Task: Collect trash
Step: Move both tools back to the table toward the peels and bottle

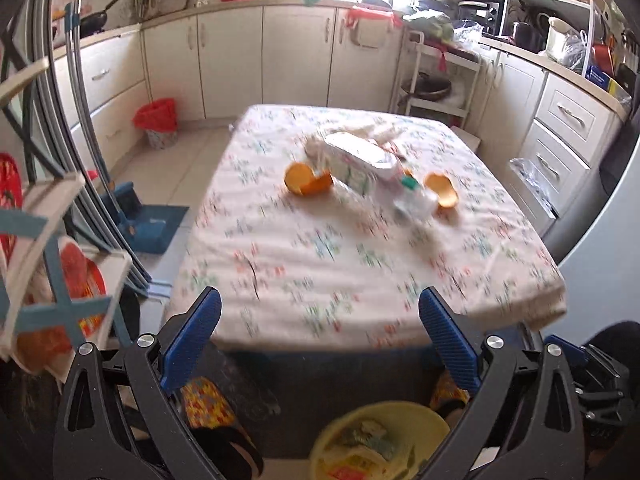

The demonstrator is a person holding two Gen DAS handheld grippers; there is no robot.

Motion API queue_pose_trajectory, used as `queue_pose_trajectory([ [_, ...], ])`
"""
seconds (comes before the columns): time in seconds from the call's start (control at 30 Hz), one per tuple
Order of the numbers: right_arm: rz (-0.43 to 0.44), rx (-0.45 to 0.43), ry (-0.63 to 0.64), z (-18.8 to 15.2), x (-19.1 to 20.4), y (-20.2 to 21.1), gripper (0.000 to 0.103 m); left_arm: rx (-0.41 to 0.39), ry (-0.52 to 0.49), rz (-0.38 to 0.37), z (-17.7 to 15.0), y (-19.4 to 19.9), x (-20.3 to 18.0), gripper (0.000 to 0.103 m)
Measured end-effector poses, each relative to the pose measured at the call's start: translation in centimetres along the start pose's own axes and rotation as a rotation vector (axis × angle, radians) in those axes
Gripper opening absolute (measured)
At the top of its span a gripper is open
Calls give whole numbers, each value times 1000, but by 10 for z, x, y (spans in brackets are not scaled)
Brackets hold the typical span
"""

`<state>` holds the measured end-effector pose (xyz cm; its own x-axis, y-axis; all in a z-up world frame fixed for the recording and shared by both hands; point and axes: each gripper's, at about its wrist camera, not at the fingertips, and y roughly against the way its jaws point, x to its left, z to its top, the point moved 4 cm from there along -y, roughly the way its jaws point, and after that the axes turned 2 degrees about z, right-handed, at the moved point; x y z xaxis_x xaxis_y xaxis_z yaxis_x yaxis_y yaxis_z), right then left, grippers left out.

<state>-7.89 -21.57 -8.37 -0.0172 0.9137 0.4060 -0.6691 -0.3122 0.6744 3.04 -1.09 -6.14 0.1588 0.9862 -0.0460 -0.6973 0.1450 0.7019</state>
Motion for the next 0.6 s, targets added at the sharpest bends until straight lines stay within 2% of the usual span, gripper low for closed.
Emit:
queue_pose_trajectory([
  [0.23, -12, -41, 6, 23, -4, -2, 76, -23, 22, 1, 19, -9, 3, 95],
  [0.6, -18, -80, 81, 58, 5, -5, 76, -27, -24, 12, 33, -21, -4, 95],
])
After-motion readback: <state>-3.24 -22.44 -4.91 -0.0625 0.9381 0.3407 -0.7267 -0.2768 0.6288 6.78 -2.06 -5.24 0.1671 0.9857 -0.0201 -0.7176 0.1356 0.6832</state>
